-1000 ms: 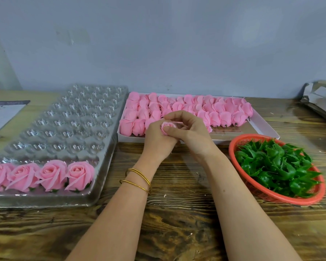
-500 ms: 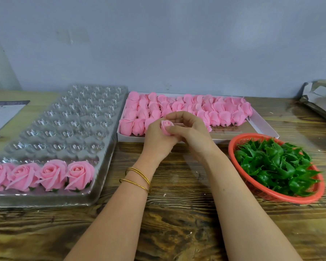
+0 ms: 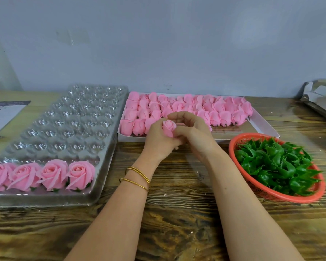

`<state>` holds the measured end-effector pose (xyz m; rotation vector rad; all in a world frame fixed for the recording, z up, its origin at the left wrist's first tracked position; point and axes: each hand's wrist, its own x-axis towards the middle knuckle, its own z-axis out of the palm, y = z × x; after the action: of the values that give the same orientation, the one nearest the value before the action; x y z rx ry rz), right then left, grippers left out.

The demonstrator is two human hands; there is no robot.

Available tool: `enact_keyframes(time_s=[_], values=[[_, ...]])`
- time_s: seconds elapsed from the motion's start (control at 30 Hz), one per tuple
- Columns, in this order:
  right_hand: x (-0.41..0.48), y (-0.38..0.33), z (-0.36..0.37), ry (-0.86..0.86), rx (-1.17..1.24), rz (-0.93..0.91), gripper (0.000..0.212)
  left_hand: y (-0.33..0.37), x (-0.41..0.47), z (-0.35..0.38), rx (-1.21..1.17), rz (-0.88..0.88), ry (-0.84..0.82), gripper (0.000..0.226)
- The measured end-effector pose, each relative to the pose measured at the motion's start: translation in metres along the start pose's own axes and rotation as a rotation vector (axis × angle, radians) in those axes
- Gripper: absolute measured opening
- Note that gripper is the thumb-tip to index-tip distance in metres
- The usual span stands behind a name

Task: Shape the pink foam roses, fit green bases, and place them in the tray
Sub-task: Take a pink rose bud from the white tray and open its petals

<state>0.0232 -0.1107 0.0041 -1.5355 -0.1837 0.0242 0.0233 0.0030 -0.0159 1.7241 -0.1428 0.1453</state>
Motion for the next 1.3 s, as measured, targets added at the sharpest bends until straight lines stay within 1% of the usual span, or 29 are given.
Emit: enact_keyframes(time_s=[0.13,0.27,0.4,0.53,0.67,0.8,0.9,0.93,1.03,1.07,1.2,1.3], values=[[-0.001,-0.001,0.000,0.011,-0.024,-0.010,0.043,0.000,-0.001,-0.002,0.022,0.032,-0.024,0.042],[-0.001,-0.003,0.003,0.045,-0.039,0.000,0.051,0.002,-0.001,0.000,0.040,0.019,-0.054,0.055],[-0.001,-0.002,0.003,0.054,-0.035,-0.003,0.052,0.002,-0.002,0.001,0.007,0.013,-0.064,0.061],[0.000,-0.003,0.002,0.053,-0.004,0.007,0.049,0.004,-0.004,0.000,-0.027,0.020,-0.087,0.060],[0.000,-0.005,0.000,0.034,0.080,0.034,0.045,0.005,-0.005,0.000,-0.045,0.014,-0.114,0.056],[0.001,-0.004,-0.002,0.026,0.162,0.035,0.046,0.005,-0.004,-0.001,-0.137,0.007,-0.119,0.057],[0.003,-0.003,-0.001,0.031,0.141,0.030,0.050,0.004,-0.004,0.000,-0.144,0.023,-0.089,0.049],[0.003,-0.002,-0.002,0.029,0.120,0.022,0.051,0.004,-0.003,0.001,-0.132,0.020,-0.079,0.043],[0.003,-0.001,-0.004,0.016,0.087,0.012,0.051,0.002,0.000,0.001,-0.155,-0.016,-0.075,0.015],[0.003,0.000,-0.005,0.017,0.088,0.013,0.051,0.002,0.002,0.001,-0.175,-0.037,-0.062,0.011],[0.002,0.000,-0.004,0.027,0.121,0.003,0.050,0.001,0.004,0.000,-0.291,-0.046,0.021,0.012],[0.001,0.002,-0.004,0.022,-0.041,-0.020,0.049,0.002,0.006,-0.002,-0.383,-0.048,0.075,0.005]])
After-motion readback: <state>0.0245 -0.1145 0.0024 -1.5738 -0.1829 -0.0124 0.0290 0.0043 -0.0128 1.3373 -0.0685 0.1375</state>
